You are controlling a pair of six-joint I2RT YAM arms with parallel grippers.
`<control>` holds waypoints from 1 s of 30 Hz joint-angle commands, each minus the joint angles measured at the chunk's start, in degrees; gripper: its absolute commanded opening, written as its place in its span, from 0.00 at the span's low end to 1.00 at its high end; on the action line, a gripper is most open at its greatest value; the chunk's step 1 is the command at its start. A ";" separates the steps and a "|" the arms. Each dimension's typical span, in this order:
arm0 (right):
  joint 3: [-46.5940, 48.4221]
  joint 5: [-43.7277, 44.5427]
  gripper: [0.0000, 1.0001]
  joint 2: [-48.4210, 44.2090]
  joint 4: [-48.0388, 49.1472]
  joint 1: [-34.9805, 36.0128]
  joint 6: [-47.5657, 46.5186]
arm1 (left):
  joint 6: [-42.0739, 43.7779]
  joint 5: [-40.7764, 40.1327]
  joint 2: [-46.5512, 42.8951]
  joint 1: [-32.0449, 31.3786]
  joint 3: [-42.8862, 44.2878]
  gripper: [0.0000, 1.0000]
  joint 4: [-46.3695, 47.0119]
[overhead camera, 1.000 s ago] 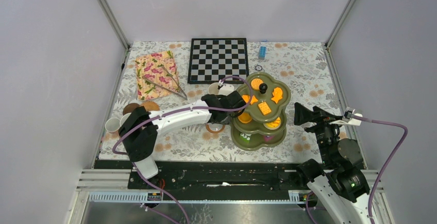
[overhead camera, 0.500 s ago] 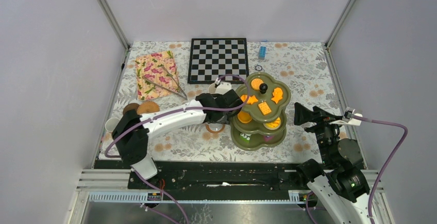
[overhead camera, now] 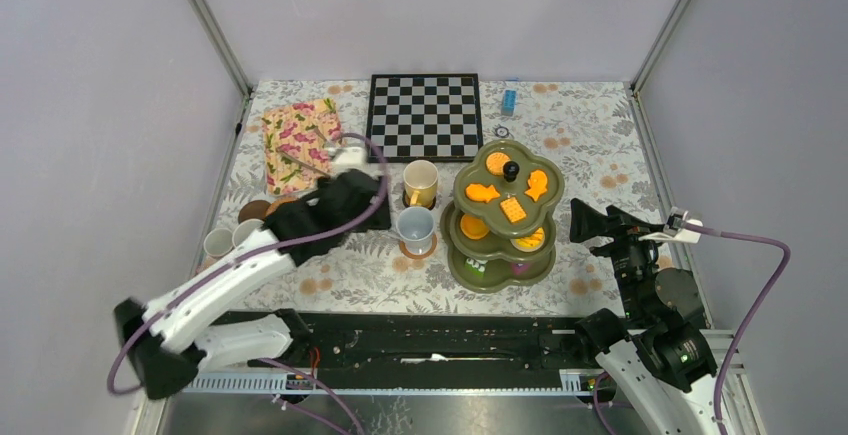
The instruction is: Serve the afternoon tea
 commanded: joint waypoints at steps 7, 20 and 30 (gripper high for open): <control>-0.41 -1.24 0.98 1.13 3.51 0.28 0.90 | 1.08 -5.17 -9.88 34.54 -9.38 0.84 7.40; 0.89 -1.10 0.98 0.75 2.87 0.26 0.09 | -15.36 -0.49 17.60 51.41 -14.93 0.59 19.96; 0.36 -0.19 0.98 0.46 2.28 0.26 -0.23 | -14.39 10.98 22.91 50.13 -21.44 0.52 27.44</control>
